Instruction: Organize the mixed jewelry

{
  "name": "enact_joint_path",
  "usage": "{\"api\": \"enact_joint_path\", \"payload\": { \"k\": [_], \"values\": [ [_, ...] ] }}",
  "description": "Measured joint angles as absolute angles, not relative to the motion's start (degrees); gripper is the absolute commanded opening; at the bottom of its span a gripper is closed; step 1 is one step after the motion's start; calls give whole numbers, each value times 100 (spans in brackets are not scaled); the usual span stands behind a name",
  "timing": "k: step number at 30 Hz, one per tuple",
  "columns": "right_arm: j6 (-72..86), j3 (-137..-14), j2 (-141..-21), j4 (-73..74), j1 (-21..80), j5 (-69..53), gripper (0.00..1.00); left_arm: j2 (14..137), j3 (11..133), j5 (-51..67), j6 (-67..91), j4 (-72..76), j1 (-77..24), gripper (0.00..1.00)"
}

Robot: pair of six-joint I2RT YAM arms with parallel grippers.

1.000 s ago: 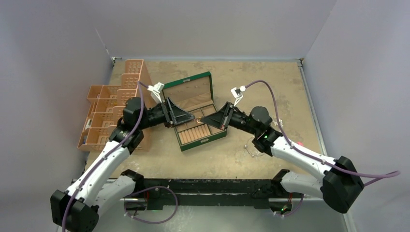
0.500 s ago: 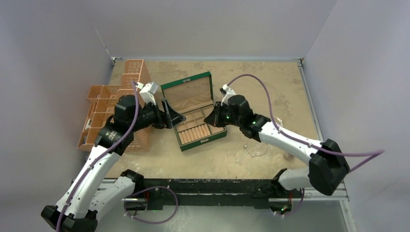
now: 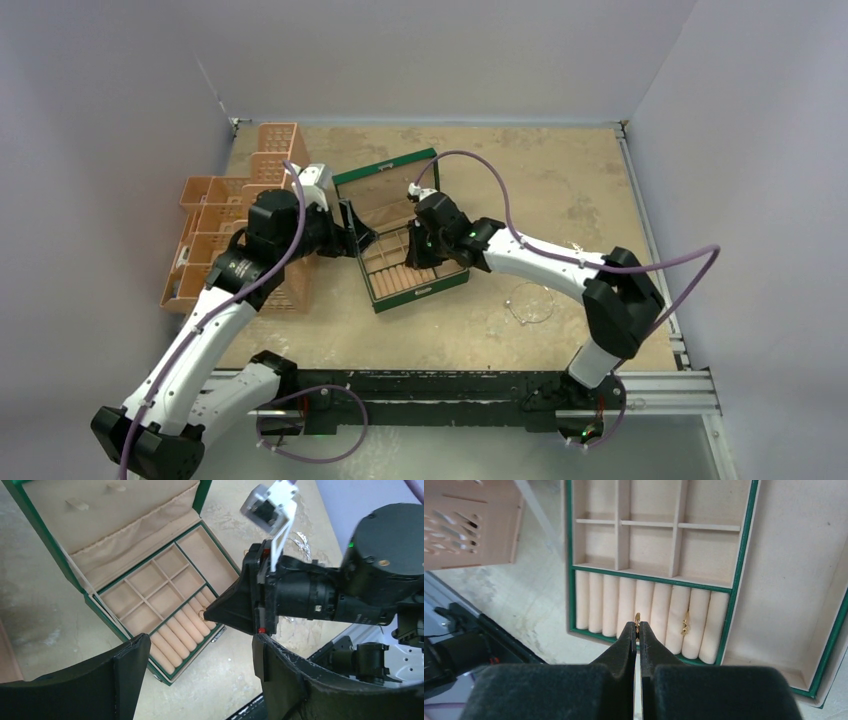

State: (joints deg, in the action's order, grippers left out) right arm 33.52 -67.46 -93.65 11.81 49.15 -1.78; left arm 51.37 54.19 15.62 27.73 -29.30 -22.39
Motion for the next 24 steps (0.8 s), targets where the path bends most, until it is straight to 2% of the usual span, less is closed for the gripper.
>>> {"api": "enact_joint_path", "payload": {
  "k": [10, 24],
  "values": [
    [3199, -7135, -9859, 1927, 4998, 276, 0, 5013, 5162, 1361, 2580, -2685, -2239, 74],
    [3131, -7146, -9944, 2010, 4998, 351, 0, 4989, 5085, 1398, 2569, -2663, -2235, 74]
  ]
}}
